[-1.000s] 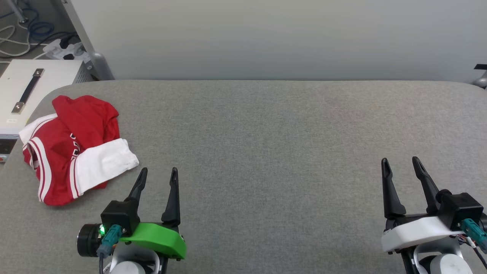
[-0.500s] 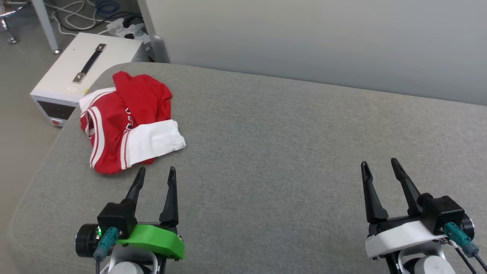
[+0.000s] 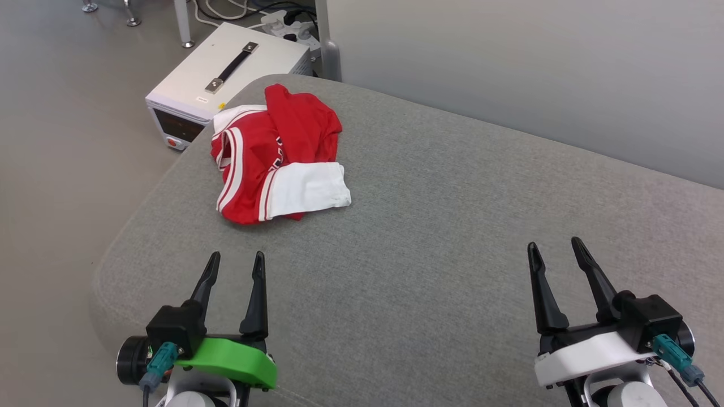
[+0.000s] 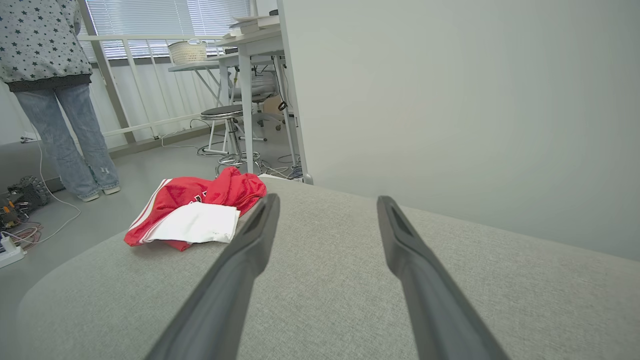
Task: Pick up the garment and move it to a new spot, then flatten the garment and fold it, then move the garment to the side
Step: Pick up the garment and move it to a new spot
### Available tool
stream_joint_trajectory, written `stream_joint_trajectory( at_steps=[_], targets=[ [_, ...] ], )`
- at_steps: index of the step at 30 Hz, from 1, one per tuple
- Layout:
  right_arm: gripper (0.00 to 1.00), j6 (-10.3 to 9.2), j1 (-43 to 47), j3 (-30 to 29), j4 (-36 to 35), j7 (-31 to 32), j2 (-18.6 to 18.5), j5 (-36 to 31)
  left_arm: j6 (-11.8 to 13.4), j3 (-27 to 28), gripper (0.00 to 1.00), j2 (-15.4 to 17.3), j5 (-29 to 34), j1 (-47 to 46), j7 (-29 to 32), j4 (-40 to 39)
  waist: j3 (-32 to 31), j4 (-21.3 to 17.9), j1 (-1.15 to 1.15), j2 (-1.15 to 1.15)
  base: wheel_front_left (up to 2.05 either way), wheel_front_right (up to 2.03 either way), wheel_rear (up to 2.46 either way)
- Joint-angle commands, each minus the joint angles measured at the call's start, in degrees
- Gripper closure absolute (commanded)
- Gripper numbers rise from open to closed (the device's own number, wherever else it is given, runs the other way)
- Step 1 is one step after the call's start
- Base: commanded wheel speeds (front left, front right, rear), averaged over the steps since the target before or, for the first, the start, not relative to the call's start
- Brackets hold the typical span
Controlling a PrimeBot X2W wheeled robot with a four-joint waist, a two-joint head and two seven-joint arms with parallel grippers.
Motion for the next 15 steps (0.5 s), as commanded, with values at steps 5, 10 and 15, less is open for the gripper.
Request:
stream_joint_trajectory(
  at_steps=[5,10,15],
  targets=[
    [0.00,-0.05,0.41,0.36,0.34,-0.52,-0.09,0.10,-0.41,0.03,0.00,-0.29,-0.50,0.66,-0.34,0.18,-0.12,2.64,0.00,0.00,0.00,0.00,0.00],
    [0.00,-0.05,0.32,0.62,0.45,-0.52,-0.09,0.08,-0.06,0.34,0.00,-0.29,-0.84,1.04,-0.34,-0.05,-0.21,2.38,0.00,0.00,0.00,0.00,0.00],
    [0.00,-0.05,0.30,0.85,0.26,-0.52,-0.09,-0.20,0.14,0.82,0.00,-0.29,-1.19,1.27,-0.34,-0.16,0.42,1.57,0.00,0.00,0.00,0.00,0.00]
  ],
)
